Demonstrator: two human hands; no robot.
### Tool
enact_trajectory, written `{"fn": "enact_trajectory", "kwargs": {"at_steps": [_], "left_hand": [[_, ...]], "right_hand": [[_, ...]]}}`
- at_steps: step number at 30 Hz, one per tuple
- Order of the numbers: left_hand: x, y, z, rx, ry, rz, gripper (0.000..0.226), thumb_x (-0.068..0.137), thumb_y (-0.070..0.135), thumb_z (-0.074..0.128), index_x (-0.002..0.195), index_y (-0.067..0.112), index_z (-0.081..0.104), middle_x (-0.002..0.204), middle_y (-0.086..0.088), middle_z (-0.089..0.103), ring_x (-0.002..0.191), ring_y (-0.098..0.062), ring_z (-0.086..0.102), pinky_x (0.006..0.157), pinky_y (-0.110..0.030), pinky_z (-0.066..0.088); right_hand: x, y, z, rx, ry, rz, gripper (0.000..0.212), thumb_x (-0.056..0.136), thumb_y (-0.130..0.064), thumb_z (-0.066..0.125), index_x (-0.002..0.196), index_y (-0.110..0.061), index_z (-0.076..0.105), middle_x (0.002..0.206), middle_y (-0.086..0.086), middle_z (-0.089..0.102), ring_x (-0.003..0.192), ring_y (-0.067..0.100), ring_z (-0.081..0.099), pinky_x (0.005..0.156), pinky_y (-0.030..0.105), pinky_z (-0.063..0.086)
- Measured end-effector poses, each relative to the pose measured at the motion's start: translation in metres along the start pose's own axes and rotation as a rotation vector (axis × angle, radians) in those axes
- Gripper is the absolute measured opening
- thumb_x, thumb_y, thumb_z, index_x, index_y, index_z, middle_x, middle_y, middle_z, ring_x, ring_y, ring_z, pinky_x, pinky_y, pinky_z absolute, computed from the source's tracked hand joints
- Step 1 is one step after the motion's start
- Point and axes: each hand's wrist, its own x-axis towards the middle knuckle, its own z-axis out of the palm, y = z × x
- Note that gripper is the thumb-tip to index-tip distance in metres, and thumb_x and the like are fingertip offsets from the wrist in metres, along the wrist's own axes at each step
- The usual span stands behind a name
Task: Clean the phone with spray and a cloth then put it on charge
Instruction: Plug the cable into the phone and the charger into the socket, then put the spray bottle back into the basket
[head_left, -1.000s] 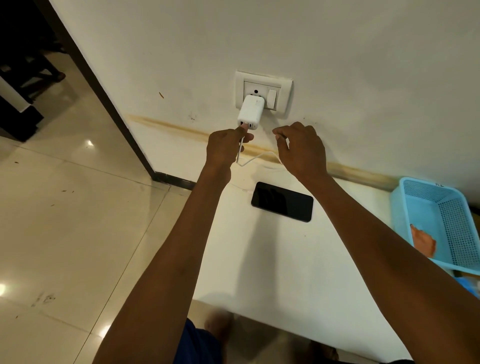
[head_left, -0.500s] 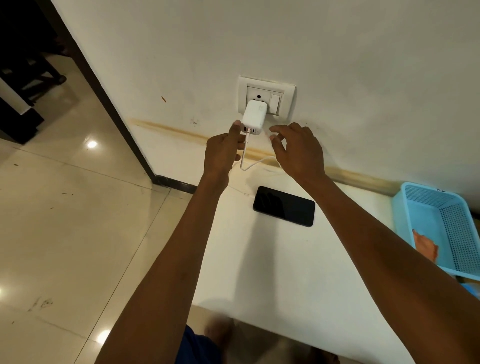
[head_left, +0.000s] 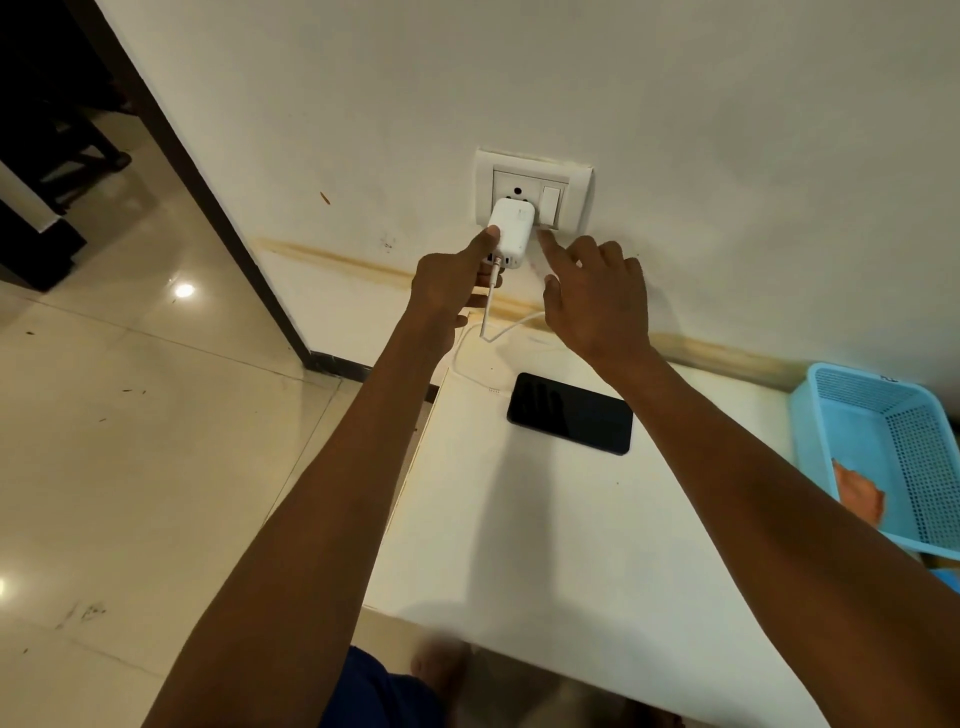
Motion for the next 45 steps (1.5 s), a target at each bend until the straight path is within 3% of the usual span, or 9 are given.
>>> {"fn": "enact_trajectory", "kwargs": {"at_steps": [5, 15, 19, 25, 34, 38, 41, 43, 45], "left_hand": [[-0.004, -0.004, -0.005, -0.024, 0.041, -0.006, 0.058, 0.091, 0.070, 0.044, 0.104, 0.020, 0.071, 0.096, 0.005, 0.073, 0.085, -0.018, 0.065, 0.069, -0.032, 0.044], [-0.022, -0.042, -0.011, -0.134, 0.173, -0.006, 0.043, 0.099, 0.051, 0.044, 0.088, 0.020, 0.071, 0.077, 0.007, 0.071, 0.069, -0.013, 0.061, 0.057, -0.022, 0.040], [-0.037, -0.062, -0.002, -0.113, 0.166, 0.020, 0.036, 0.099, 0.041, 0.049, 0.094, 0.015, 0.073, 0.082, 0.003, 0.073, 0.074, -0.016, 0.064, 0.058, -0.021, 0.042], [-0.059, -0.086, 0.015, -0.237, 0.296, -0.109, 0.040, 0.102, 0.047, 0.034, 0.108, 0.013, 0.054, 0.081, -0.005, 0.065, 0.061, -0.021, 0.058, 0.052, -0.028, 0.041], [-0.102, -0.111, 0.075, -0.041, -0.040, -0.152, 0.023, 0.098, 0.032, 0.053, 0.095, 0.015, 0.068, 0.076, -0.001, 0.071, 0.060, -0.017, 0.062, 0.053, -0.027, 0.043], [-0.125, -0.116, 0.118, 0.117, -0.254, -0.011, 0.020, 0.097, 0.033, 0.054, 0.098, 0.017, 0.067, 0.084, 0.003, 0.074, 0.068, -0.014, 0.065, 0.062, -0.025, 0.044], [-0.138, -0.119, 0.150, 0.240, -0.323, 0.139, 0.015, 0.096, 0.028, 0.056, 0.101, 0.018, 0.066, 0.092, 0.004, 0.073, 0.085, -0.015, 0.068, 0.073, -0.029, 0.051], [-0.145, -0.121, 0.171, 0.331, -0.337, 0.245, 0.015, 0.096, 0.028, 0.057, 0.107, 0.021, 0.065, 0.094, 0.010, 0.069, 0.090, -0.012, 0.067, 0.079, -0.030, 0.051], [-0.148, -0.125, 0.188, 0.425, -0.346, 0.330, 0.021, 0.096, 0.032, 0.058, 0.116, 0.024, 0.061, 0.097, 0.014, 0.066, 0.089, -0.013, 0.066, 0.078, -0.030, 0.050]], "right_hand": [[0.002, 0.000, -0.003, -0.183, -0.053, -0.021, 0.067, 0.092, -0.015, 0.041, 0.156, -0.018, 0.022, 0.119, 0.015, 0.054, 0.100, 0.036, 0.051, 0.082, 0.047, 0.041], [-0.001, 0.006, -0.001, -0.228, -0.158, 0.001, 0.093, 0.084, -0.019, 0.060, 0.159, -0.030, 0.005, 0.123, 0.019, 0.049, 0.108, 0.037, 0.049, 0.092, 0.051, 0.039], [-0.014, 0.019, -0.002, -0.153, -0.113, -0.014, 0.083, 0.088, -0.017, 0.048, 0.159, -0.028, 0.005, 0.118, 0.015, 0.053, 0.097, 0.035, 0.051, 0.077, 0.044, 0.042], [-0.062, 0.042, -0.009, 0.059, -0.127, 0.065, 0.064, 0.095, -0.028, 0.052, 0.154, -0.023, 0.030, 0.123, 0.008, 0.058, 0.100, 0.031, 0.057, 0.078, 0.045, 0.049], [-0.188, 0.087, -0.031, 0.688, -0.198, 0.408, 0.021, 0.097, -0.029, 0.056, 0.110, -0.040, 0.068, 0.087, -0.019, 0.071, 0.076, 0.004, 0.066, 0.079, 0.035, 0.055], [-0.242, 0.107, -0.053, 0.845, -0.264, 0.517, 0.017, 0.097, -0.029, 0.059, 0.103, -0.038, 0.072, 0.081, -0.016, 0.072, 0.069, 0.007, 0.067, 0.075, 0.037, 0.057], [-0.264, 0.125, -0.073, 0.960, -0.345, 0.610, 0.015, 0.097, -0.028, 0.061, 0.103, -0.035, 0.073, 0.084, -0.013, 0.073, 0.070, 0.003, 0.067, 0.067, 0.021, 0.054], [-0.284, 0.141, -0.086, 1.076, -0.403, 0.757, 0.013, 0.096, -0.030, 0.062, 0.105, -0.031, 0.073, 0.090, -0.010, 0.074, 0.072, -0.002, 0.066, 0.064, 0.014, 0.049], [-0.309, 0.159, -0.095, 1.152, -0.470, 0.927, 0.019, 0.095, -0.040, 0.062, 0.108, -0.030, 0.072, 0.095, -0.008, 0.076, 0.077, 0.006, 0.068, 0.070, 0.021, 0.049]]}}
